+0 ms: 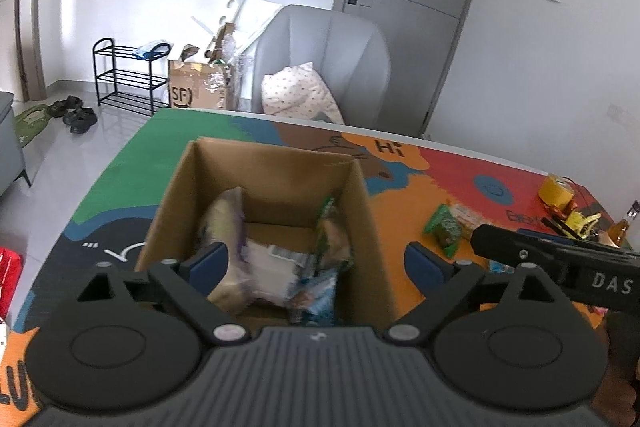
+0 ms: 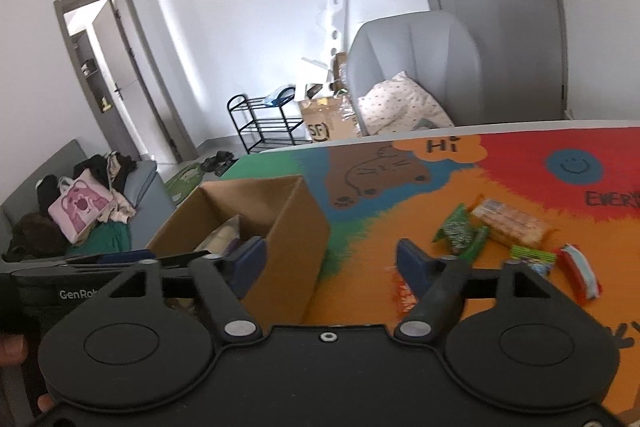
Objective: Organize snacks
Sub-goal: 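Move both grippers back to the orange snack and red-white striped bar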
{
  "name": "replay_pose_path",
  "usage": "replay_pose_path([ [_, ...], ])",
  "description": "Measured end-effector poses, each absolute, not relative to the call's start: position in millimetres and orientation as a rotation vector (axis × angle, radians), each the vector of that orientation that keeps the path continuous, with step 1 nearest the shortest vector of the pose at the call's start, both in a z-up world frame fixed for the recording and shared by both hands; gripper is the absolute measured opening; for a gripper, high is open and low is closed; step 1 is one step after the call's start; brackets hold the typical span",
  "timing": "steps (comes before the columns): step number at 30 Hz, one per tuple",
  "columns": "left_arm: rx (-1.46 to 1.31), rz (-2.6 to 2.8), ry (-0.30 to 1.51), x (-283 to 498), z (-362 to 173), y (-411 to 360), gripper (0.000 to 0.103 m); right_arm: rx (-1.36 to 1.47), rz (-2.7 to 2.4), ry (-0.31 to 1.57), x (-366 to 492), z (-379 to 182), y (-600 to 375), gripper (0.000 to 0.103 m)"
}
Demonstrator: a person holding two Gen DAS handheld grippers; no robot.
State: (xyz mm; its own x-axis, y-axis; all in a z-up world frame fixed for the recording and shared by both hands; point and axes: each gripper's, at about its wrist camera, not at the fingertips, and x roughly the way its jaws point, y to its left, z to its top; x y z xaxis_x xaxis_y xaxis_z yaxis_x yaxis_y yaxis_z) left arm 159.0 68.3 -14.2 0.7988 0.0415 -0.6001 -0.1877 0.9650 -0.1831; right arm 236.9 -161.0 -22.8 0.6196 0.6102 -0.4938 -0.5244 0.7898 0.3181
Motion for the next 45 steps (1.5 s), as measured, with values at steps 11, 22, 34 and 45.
replay_pose_path([
  [11, -0.224, 0.068, 0.629, 165.9, -14.6, 36.6, 0.098, 0.184, 0.572, 0.632, 239.9, -32.7, -203.8, 0.102],
  [22, -0.226, 0.013, 0.637, 175.6, -15.2, 5.9, 0.101, 0.215, 0.509, 0.644, 240.9, -42.8, -245.7, 0.103],
  [34, -0.216, -0.052, 0.681, 193.5, -24.1, -25.8, 0.101, 0.232, 0.452, 0.660, 242.7, -56.6, -281.0, 0.103],
  [45, -0.211, -0.092, 0.720, 211.8, -37.9, -46.8, 0.099, 0.216, 0.414, 0.670, 247.7, -66.6, -299.3, 0.103],
])
